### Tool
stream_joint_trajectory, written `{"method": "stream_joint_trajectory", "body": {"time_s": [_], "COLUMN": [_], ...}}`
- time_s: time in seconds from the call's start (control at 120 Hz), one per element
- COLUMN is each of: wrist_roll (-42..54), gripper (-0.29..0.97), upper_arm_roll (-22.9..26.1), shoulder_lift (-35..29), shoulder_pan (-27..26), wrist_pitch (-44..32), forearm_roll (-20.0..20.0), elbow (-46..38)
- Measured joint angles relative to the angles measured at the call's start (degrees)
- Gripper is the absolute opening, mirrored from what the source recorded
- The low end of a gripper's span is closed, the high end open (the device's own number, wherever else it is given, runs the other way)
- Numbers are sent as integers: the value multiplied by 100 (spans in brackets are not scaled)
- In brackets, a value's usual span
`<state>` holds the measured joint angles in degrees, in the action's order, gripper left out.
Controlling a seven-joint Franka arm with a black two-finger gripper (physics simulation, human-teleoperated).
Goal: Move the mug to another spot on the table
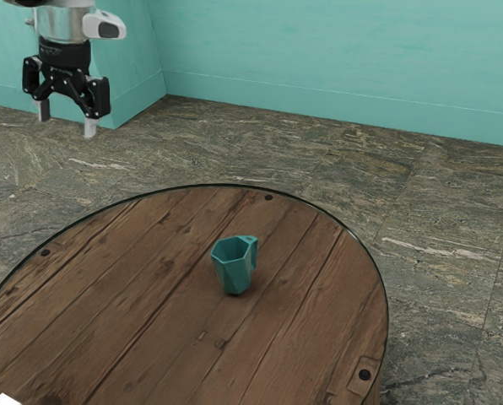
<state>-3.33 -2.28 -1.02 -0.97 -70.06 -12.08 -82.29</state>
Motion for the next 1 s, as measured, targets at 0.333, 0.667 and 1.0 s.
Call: {"method": "stream_joint_trajectory", "body": {"time_s": [0.333, 0.667, 1.0], "wrist_roll": [-334, -659, -399], "gripper": [68, 68, 68], "upper_arm_roll": [113, 484, 1010], "shoulder_lift": [1702, 3663, 4223], "shoulder_pan": [-222, -268, -294], "wrist_pitch": [-1360, -2309, -2734], "forearm_roll": [702, 919, 264], "elbow": [275, 1110, 1449]}}
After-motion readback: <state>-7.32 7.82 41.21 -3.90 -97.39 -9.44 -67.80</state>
